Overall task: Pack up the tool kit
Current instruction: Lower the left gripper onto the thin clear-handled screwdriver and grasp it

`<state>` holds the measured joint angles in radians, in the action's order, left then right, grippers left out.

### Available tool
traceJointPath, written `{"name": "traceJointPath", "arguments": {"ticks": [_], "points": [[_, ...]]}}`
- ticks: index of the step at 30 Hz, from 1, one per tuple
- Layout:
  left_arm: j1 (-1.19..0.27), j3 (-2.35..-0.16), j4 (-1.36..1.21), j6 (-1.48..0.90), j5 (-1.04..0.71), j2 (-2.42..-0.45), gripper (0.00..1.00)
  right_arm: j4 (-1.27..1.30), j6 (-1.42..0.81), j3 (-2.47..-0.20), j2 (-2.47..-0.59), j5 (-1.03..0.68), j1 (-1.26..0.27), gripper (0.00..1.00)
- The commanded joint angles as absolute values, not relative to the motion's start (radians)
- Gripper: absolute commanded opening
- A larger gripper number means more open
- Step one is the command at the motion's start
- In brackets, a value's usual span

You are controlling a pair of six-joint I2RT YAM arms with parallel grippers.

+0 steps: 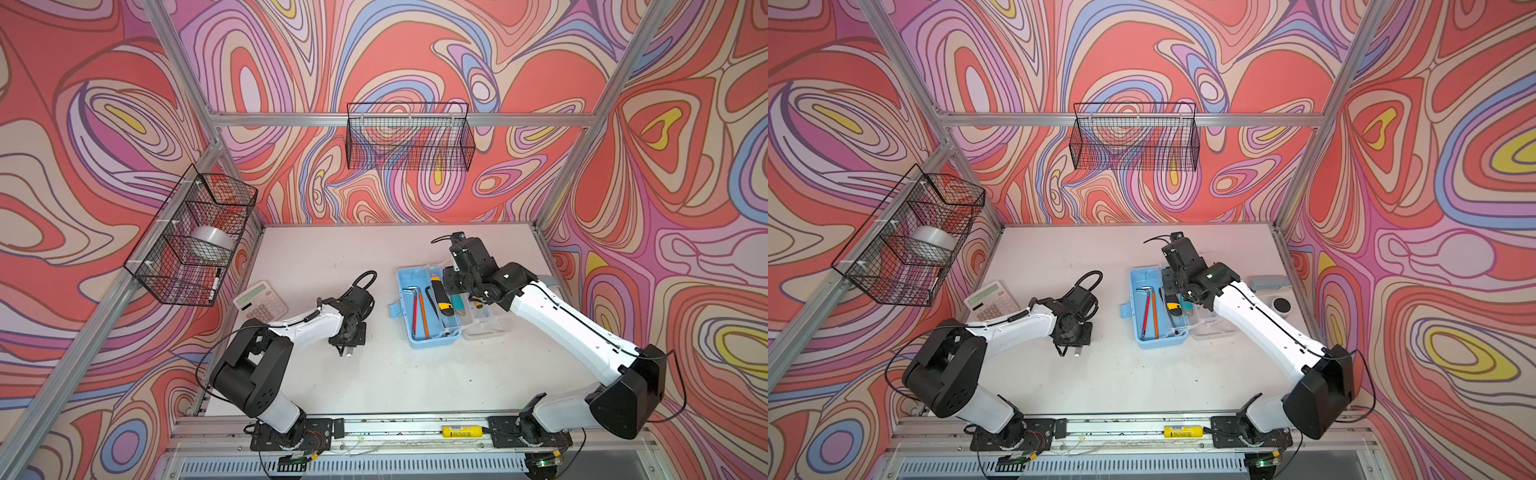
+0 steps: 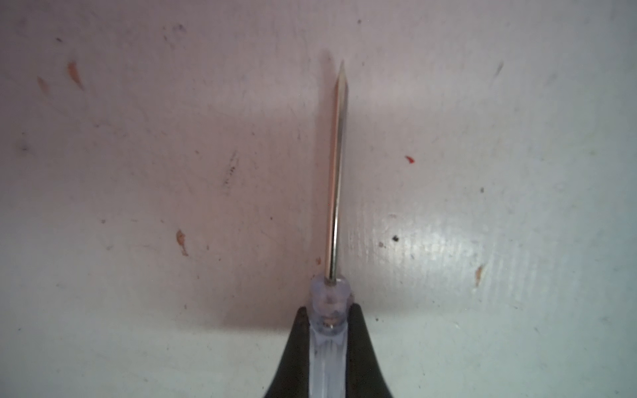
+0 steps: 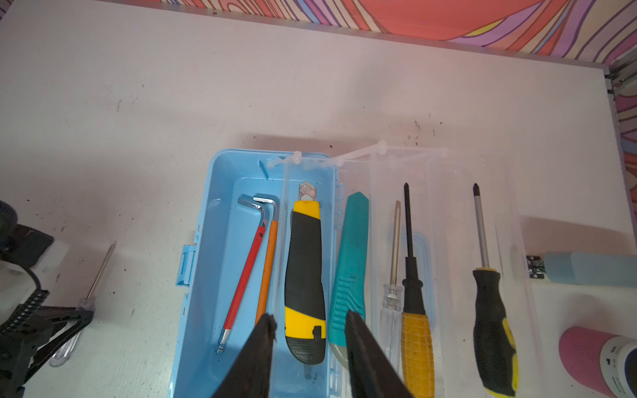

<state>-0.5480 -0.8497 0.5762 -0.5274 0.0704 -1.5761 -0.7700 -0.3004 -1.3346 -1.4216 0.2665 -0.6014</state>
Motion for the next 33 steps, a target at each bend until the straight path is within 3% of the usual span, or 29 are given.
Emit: {"name": "traceJointPath", "arguments": {"ticks": [1, 13, 19, 25, 33], "points": [[-0.542, -0.866, 0.615, -0.532, 0.081, -1.593, 0.0, -0.756, -0.298, -1.332, -1.419, 0.293, -0.598, 0.37], [-0.542, -0.904, 0.63, -0.528, 0.072, -1.523, 0.0, -0.714, -0.317, -1.303, -1.407, 0.308, -0.594, 0.37], [-0.543, -0.909, 0.596, -0.561, -0.028, -1.425, 0.0, -0.692, -0.332, -1.295, -1.365, 0.336, -0.579, 0.36], [-0.577, -0.897, 0.406, -0.74, -0.197, -1.285, 0.0, -0.661, -0.365, -1.277, -1.295, 0.408, -0.568, 0.36], [-0.792, -0.995, 0.047, -0.923, -0.09, -1.346, 0.0, -0.603, -0.416, -1.235, -1.14, 0.442, -0.539, 0.34]]}}
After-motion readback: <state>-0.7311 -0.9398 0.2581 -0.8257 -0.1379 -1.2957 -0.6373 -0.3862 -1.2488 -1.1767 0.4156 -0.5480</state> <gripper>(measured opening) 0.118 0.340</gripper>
